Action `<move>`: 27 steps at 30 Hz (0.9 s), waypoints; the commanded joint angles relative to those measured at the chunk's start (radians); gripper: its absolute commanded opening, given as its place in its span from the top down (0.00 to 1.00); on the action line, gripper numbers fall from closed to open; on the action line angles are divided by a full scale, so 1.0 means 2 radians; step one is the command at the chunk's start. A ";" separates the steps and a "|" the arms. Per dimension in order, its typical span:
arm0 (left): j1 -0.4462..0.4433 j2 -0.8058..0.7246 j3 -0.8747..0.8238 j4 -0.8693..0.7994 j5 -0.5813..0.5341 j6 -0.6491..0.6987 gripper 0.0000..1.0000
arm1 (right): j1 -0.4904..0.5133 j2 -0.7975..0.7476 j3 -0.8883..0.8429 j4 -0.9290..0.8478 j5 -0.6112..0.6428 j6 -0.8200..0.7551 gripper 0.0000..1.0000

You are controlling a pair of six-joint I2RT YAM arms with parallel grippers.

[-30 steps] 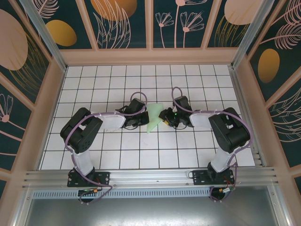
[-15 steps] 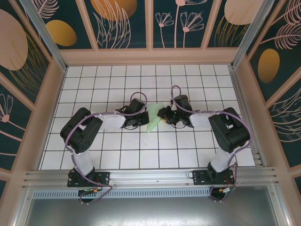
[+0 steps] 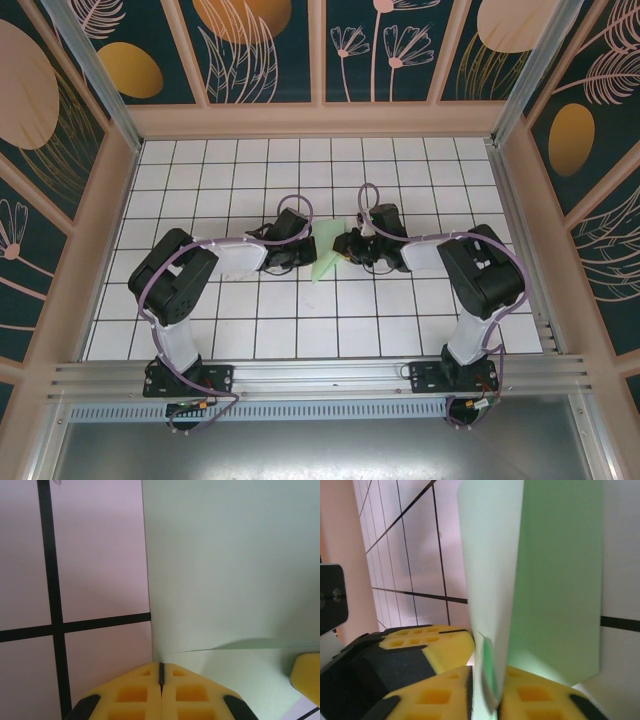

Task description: Fold a paper plane with a square sheet of paper (pick it up from the middle)

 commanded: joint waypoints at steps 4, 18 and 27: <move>0.000 -0.032 0.044 -0.050 -0.031 0.027 0.86 | 0.002 0.002 0.014 -0.024 0.024 -0.005 0.98; 0.065 -0.162 0.036 -0.040 -0.072 0.070 0.33 | 0.006 -0.088 0.130 -0.223 0.180 0.015 1.00; 0.066 -0.180 -0.061 0.135 0.022 0.147 0.02 | 0.010 -0.046 0.136 -0.238 0.187 0.135 1.00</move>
